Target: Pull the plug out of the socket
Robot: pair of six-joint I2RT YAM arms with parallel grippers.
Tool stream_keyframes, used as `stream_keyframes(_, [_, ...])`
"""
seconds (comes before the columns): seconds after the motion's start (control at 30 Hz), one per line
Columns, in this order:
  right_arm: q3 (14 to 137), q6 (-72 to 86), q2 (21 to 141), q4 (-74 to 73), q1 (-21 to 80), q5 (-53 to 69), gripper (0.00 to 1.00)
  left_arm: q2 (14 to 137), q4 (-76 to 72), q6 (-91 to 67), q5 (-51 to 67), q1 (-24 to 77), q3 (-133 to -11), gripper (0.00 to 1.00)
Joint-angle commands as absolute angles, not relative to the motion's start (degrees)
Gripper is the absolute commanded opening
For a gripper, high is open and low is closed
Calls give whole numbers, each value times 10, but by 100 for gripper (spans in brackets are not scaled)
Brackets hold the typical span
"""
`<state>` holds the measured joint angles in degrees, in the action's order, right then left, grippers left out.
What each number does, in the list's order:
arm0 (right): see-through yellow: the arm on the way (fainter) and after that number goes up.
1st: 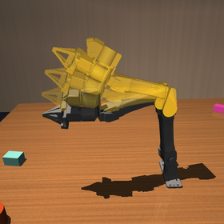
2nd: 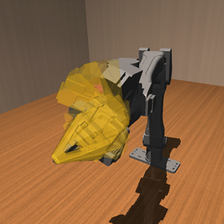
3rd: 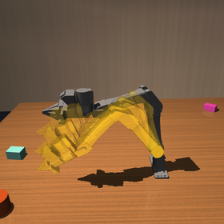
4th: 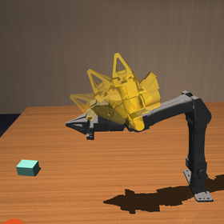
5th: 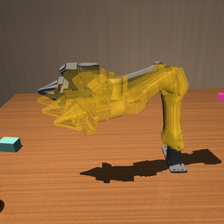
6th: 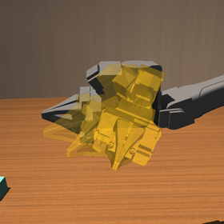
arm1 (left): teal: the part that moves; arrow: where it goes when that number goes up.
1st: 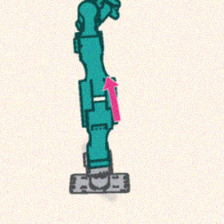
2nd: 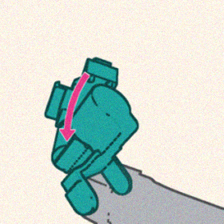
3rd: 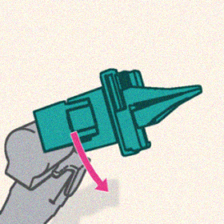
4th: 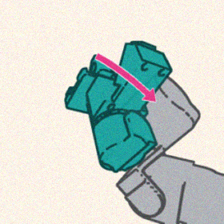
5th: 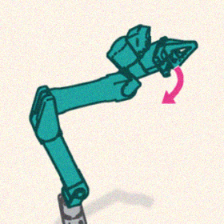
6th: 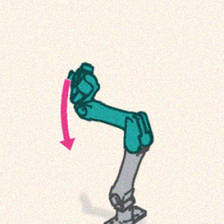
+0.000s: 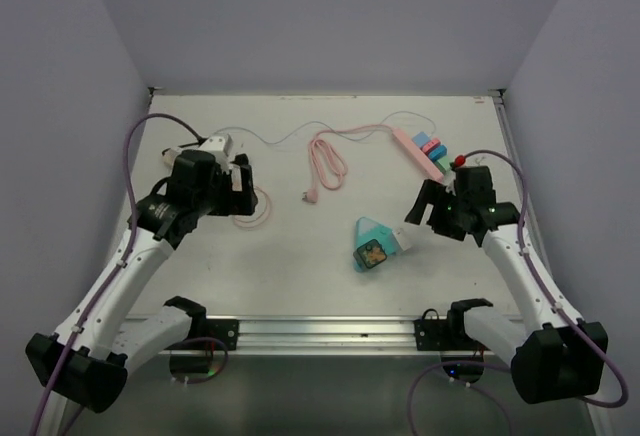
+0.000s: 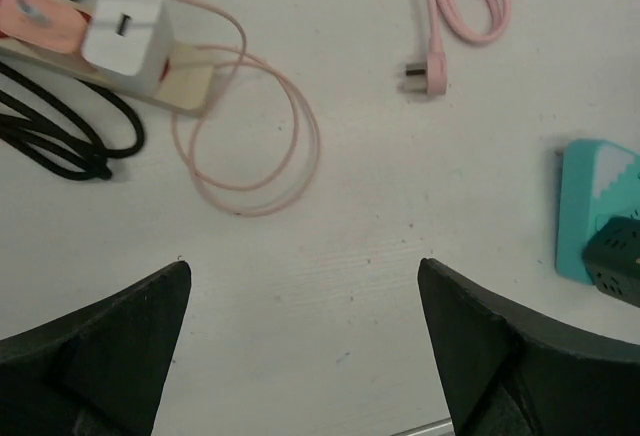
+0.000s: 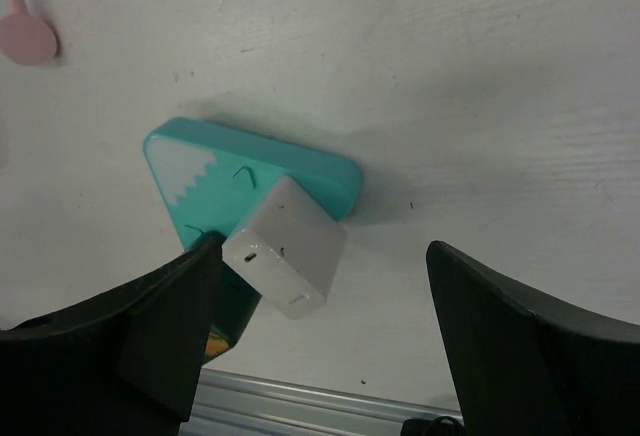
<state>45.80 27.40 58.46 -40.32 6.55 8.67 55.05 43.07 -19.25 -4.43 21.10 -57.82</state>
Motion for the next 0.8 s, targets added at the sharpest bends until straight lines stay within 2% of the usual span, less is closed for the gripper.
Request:
stream_keyframes(0.0, [440, 308, 576, -375, 91, 120, 84, 566, 382, -239, 77, 214, -532, 100])
stream_keyframes(0.17, [425, 299, 590, -363, 140, 99, 81, 578, 335, -274, 147, 214, -485, 100])
stream_keyframes(0.33, [437, 286, 616, -364, 194, 40, 79, 580, 314, -296, 163, 214, -462, 100])
stream_keyframes(0.5, [448, 274, 668, -363, 244, 2, 70, 583, 308, -319, 165, 214, -454, 100])
stream_keyframes(0.63, [465, 275, 699, -351, 291, -32, 56, 584, 297, -335, 173, 214, -446, 99])
stream_keyframes(0.73, [486, 278, 730, -332, 330, -42, 39, 590, 294, -343, 172, 214, -444, 99])
stream_keyframes(0.77, [492, 278, 740, -320, 346, -43, 28, 593, 293, -348, 172, 214, -442, 99])
